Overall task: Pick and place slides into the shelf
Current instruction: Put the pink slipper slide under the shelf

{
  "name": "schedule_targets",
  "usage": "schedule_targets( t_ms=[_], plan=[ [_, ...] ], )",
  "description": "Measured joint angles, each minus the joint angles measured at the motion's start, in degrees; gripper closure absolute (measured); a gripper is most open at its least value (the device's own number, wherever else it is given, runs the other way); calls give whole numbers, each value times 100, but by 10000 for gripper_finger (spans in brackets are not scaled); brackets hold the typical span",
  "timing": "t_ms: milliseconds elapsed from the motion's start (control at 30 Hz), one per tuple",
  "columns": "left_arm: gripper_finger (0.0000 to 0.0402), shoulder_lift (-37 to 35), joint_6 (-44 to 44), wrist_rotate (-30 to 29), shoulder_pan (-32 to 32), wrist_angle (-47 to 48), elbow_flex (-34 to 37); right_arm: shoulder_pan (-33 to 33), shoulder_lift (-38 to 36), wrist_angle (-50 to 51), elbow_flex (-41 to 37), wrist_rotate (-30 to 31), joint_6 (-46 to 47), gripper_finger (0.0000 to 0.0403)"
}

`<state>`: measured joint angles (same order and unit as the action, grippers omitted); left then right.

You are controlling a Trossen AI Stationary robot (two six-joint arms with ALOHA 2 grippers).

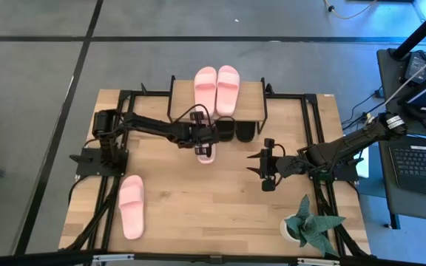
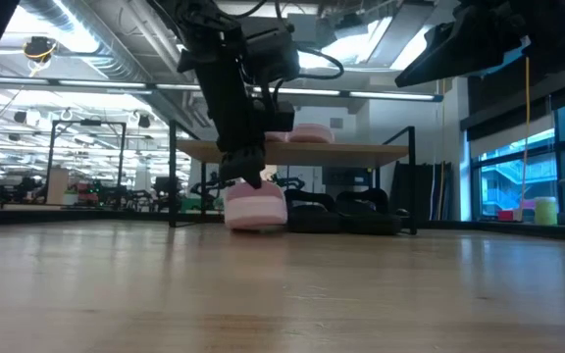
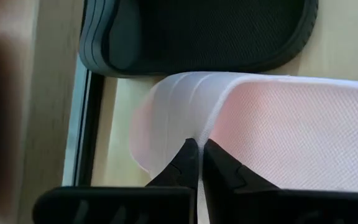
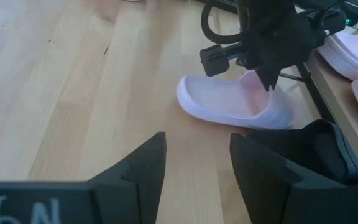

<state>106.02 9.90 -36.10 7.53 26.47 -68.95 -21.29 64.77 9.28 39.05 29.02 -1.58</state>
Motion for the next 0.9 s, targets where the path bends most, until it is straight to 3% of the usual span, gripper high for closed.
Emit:
schedule_targets(
  t_ms=[367, 900],
  plan=[
    [359, 0, -69, 261, 24, -23, 0, 0, 0, -1, 0, 0, -2, 223],
    [354, 7, -168, 95, 22, -19, 0, 1, 0, -2, 0, 0, 3, 223]
  ],
)
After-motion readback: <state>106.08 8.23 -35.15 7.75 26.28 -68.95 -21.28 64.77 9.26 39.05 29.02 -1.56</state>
